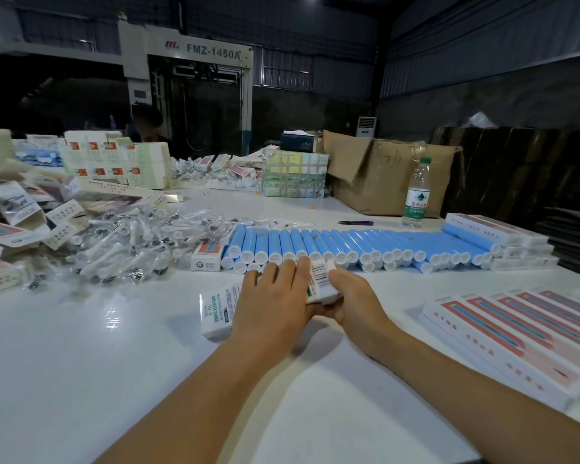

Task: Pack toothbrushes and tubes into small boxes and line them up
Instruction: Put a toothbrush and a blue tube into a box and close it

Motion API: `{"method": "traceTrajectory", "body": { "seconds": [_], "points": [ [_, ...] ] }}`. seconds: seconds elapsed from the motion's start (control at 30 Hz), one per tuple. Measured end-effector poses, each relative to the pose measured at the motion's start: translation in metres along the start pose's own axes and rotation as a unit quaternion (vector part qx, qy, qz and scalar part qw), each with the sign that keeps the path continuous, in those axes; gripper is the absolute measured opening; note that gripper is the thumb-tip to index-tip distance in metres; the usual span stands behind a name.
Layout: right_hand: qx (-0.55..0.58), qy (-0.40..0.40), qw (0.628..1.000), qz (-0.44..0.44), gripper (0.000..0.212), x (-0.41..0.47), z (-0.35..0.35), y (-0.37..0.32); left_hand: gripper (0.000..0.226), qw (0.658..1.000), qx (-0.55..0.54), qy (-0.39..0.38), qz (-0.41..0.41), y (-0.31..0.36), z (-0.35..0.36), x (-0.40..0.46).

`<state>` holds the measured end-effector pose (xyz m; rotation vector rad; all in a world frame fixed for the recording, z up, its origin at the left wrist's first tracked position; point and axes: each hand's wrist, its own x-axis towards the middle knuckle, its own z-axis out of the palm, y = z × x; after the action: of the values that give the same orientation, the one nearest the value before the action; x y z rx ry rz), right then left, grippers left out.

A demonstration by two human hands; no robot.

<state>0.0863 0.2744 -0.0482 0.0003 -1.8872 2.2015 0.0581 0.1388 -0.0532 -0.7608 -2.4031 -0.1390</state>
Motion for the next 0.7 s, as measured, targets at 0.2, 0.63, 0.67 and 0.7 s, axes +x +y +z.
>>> {"method": "traceTrajectory", "body": {
  "seconds": [0.2, 0.63, 0.67, 0.7],
  "points": [
    [0.053, -0.018, 0.998, 0.003, 0.035, -0.005, 0.002, -0.006, 0.072, 1.0, 0.013, -0.002, 0.012, -0.003, -0.001, -0.002],
    [0.058, 0.009, 0.998, 0.015, 0.035, -0.005, 0.006, -0.005, 0.073, 0.999, 0.037, -0.015, 0.03, 0.01, -0.008, -0.005],
    [0.011, 0.029, 0.999, 0.004, 0.036, -0.006, 0.007, -0.005, 0.074, 0.999, 0.037, -0.015, 0.025, 0.01, -0.008, -0.005],
    [-0.031, 0.053, 0.998, -0.013, 0.039, -0.006, 0.006, -0.005, 0.075, 0.999, 0.037, -0.015, 0.015, 0.009, -0.007, -0.004]
  ]
}}
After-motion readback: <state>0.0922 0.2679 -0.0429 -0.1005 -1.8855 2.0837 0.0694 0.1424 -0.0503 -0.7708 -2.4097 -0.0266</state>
